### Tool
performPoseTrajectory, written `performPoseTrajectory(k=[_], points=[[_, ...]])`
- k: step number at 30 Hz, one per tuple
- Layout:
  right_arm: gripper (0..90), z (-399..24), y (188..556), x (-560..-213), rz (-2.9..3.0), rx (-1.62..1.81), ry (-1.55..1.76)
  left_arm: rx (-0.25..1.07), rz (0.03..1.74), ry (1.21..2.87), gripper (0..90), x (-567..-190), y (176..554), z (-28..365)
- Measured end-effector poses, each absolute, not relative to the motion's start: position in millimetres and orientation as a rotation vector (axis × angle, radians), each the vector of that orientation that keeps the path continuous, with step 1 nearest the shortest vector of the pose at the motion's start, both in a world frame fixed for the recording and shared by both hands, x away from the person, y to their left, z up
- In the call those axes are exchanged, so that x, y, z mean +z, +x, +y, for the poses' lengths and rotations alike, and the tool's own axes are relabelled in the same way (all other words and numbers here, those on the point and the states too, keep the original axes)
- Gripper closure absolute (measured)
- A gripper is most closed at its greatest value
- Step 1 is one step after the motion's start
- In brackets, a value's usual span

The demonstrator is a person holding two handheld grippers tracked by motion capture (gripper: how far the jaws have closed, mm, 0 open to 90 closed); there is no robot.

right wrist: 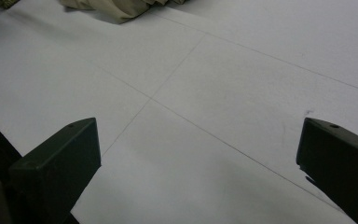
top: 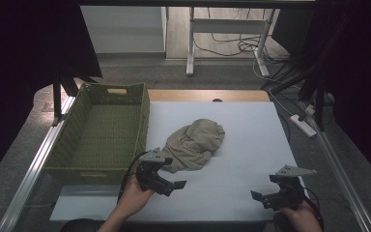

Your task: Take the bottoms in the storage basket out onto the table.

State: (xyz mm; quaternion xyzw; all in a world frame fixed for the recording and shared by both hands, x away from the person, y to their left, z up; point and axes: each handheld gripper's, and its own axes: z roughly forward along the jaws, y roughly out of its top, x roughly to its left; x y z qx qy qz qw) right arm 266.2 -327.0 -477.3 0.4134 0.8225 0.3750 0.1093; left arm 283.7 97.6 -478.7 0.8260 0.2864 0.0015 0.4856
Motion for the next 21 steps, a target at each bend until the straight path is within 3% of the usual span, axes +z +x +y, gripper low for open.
performPoseTrajectory(k=[21], points=[[0.1, -328.5, 264.3, -477.4, 2.415, 1.102, 1.222, -0.004, 0.719, 1.991, 1.1, -480.9, 263.6, 115.6]])
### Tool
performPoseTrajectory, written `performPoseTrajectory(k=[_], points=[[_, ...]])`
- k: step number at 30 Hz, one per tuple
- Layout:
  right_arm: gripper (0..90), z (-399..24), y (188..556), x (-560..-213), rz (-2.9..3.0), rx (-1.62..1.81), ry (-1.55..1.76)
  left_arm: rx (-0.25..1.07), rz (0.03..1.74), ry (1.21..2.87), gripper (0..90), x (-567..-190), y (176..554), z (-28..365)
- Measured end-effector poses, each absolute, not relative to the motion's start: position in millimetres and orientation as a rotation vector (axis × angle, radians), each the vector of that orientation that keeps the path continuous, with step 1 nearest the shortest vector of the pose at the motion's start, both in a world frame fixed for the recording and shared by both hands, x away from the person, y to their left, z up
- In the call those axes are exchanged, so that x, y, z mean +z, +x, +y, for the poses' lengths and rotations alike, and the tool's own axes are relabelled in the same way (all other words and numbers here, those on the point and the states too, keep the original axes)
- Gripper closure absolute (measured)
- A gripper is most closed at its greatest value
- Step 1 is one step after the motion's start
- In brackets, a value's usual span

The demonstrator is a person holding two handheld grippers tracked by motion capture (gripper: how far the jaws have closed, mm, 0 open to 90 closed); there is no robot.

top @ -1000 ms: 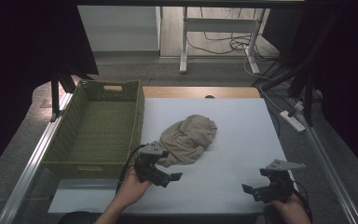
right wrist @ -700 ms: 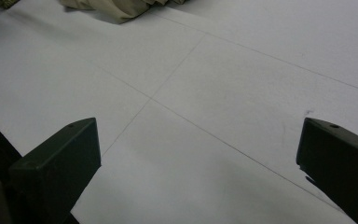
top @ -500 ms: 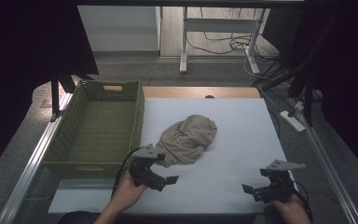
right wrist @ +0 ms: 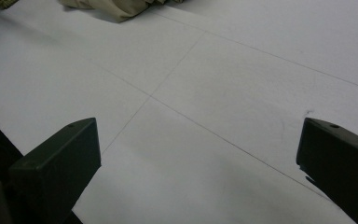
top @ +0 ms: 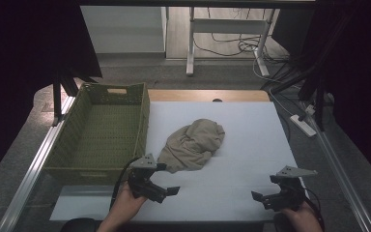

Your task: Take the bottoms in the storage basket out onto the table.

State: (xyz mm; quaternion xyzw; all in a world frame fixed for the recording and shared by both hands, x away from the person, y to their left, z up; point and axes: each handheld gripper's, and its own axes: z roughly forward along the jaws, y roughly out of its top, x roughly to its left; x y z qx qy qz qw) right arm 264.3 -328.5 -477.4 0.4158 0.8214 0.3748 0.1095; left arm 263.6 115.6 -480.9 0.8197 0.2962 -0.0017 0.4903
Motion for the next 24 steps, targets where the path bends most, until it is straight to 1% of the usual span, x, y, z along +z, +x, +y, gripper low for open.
performPoseTrajectory(k=[10, 16, 24], points=[[0.1, -329.2, 263.3, -477.5, 2.409, 1.101, 1.226, 0.0, 0.726, 1.985, 1.2, -479.6, 251.4, 124.1], [0.1, -328.9, 262.6, -477.4, 2.409, 1.096, 1.223, 0.032, 0.747, 2.008, 0.5, -481.0, 244.9, 128.4], [0.1, -328.8, 262.1, -477.4, 2.409, 1.092, 1.228, 0.015, 0.746, 1.998, 0.0, -482.6, 236.2, 134.6]])
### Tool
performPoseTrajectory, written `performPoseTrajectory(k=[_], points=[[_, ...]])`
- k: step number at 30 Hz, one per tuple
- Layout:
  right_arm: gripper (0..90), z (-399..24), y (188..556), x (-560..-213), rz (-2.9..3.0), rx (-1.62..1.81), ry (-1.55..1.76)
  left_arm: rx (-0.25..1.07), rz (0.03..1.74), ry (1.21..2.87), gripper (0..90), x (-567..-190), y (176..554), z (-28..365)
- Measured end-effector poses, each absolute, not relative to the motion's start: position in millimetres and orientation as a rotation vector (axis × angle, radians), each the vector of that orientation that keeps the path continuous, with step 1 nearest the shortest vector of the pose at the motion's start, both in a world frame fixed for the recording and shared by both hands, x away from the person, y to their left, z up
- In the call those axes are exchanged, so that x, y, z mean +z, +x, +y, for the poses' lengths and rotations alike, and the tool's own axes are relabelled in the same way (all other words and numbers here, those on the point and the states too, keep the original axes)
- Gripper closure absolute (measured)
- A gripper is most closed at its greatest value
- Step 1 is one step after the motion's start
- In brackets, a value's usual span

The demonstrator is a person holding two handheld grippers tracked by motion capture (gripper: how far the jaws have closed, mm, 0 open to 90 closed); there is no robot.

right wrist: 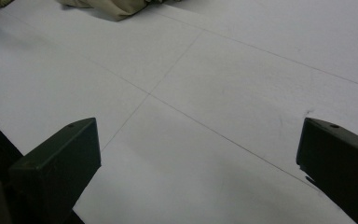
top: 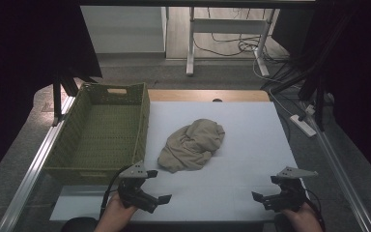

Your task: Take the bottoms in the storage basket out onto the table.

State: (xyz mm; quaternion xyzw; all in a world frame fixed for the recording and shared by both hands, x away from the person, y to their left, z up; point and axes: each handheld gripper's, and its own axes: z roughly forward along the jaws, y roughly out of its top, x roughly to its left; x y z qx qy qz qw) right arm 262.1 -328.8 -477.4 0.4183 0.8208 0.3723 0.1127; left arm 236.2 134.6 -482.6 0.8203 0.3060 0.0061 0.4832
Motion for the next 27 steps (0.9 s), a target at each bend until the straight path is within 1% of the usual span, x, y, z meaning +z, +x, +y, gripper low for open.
performPoseTrajectory(k=[27], points=[[0.1, -328.0, 262.1, -477.7, 2.412, 1.08, 1.225, 0.095, 0.914, 1.993, 0.0, -492.2, 209.9, 186.5]])
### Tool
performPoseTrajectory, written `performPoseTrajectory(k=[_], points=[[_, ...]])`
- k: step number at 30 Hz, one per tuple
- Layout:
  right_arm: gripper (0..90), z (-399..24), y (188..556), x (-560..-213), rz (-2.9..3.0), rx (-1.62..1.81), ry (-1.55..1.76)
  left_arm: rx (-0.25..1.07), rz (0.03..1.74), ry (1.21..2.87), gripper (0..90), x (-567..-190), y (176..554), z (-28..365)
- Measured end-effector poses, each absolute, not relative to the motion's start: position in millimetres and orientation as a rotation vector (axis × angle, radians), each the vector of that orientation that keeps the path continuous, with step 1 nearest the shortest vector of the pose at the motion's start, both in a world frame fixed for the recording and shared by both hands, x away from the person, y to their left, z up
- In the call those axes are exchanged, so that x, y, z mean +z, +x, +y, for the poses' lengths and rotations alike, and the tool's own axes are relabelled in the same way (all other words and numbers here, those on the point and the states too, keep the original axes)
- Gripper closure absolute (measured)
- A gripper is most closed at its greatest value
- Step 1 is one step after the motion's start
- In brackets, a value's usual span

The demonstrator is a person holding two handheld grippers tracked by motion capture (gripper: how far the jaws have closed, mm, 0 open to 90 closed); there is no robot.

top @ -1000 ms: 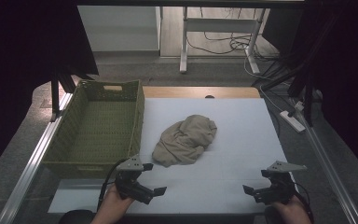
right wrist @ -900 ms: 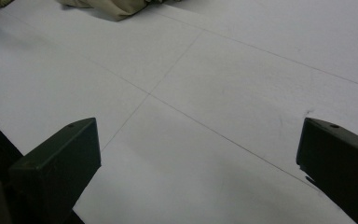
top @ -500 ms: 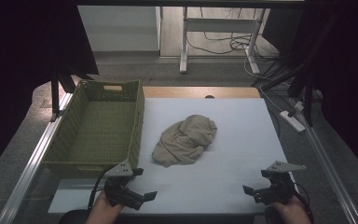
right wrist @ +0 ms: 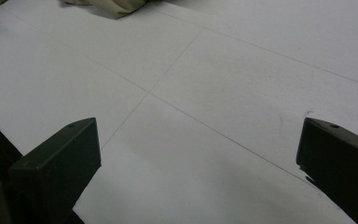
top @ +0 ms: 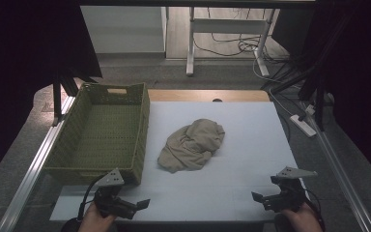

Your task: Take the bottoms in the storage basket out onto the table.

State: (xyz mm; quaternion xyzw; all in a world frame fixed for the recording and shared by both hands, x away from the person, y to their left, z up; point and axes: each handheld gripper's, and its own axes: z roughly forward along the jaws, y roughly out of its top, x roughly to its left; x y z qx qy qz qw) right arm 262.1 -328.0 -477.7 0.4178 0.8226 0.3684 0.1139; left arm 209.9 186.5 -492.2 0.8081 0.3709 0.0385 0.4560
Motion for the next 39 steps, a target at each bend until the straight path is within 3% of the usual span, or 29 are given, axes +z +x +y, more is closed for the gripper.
performPoseTrajectory(k=[39], points=[[0.1, -328.7, 261.9, -477.5, 2.403, 1.082, 1.235, 0.214, 1.085, 1.953, 0.0, -496.9, 190.4, 242.8]])
